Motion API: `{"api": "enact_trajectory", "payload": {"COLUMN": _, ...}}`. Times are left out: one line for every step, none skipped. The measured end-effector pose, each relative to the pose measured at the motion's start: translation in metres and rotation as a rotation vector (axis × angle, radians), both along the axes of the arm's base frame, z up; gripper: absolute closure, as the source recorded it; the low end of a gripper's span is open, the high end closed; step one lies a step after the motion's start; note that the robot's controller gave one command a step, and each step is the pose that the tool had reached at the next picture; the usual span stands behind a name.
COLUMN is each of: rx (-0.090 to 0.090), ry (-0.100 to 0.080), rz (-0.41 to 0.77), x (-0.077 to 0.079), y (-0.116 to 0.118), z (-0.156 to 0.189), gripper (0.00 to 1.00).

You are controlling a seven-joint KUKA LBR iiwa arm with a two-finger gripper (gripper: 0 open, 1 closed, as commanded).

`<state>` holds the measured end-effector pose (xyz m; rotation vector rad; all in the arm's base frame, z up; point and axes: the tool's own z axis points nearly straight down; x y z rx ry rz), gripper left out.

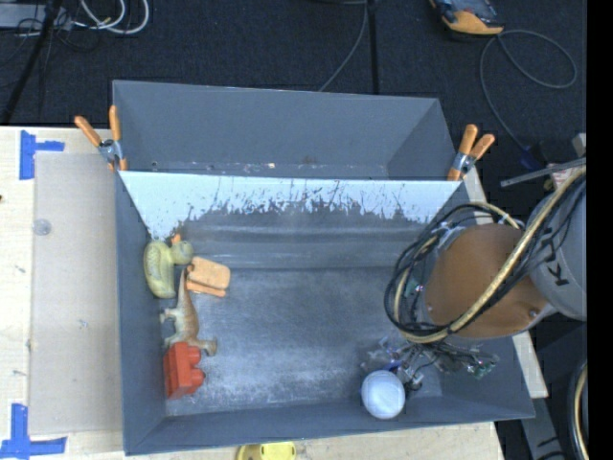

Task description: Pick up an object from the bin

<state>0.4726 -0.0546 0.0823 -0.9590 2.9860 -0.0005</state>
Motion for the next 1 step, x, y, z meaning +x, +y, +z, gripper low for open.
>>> {"api": "enact_trajectory", "payload": {"rx": 0.0, "ry": 0.0, "rz": 0.001, "x": 0.0, "y": 0.0, "z": 0.0, "gripper": 1.0}}
